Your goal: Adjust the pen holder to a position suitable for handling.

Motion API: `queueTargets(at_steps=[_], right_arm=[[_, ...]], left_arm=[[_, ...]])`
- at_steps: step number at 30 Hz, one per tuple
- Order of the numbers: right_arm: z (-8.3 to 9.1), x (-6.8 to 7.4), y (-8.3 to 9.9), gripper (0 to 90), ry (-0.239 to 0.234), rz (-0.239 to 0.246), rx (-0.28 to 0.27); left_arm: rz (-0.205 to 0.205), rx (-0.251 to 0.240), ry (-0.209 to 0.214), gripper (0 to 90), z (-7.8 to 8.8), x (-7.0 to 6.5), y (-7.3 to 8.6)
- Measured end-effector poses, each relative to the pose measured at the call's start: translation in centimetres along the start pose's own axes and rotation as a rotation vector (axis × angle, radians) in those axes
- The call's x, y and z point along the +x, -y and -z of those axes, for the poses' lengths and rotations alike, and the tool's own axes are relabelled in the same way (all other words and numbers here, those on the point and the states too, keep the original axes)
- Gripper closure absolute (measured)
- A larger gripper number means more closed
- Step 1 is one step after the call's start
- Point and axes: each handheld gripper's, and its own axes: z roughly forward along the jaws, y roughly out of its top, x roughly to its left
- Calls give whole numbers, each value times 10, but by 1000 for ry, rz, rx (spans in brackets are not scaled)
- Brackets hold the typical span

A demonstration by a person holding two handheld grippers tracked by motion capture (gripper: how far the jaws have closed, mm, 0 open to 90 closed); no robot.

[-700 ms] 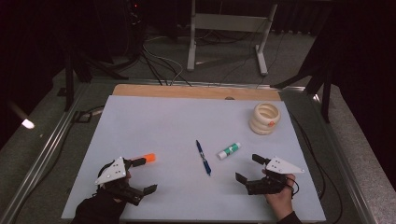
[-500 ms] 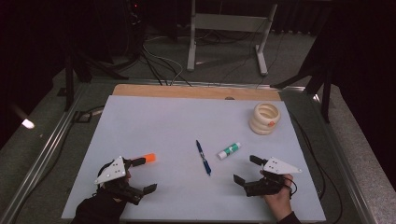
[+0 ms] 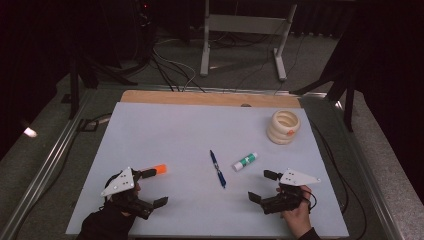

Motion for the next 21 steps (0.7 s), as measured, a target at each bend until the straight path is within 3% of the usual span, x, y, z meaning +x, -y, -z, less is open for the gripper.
queueTargets(at_steps=[12, 21], right_arm=[[4, 8, -19, 0, -34, -2, -13], [20, 4, -47, 0, 8, 16, -94]], left_arm=[[0, -10, -4, 1, 1, -1, -1], [-2, -12, -1, 1, 1, -1, -1]])
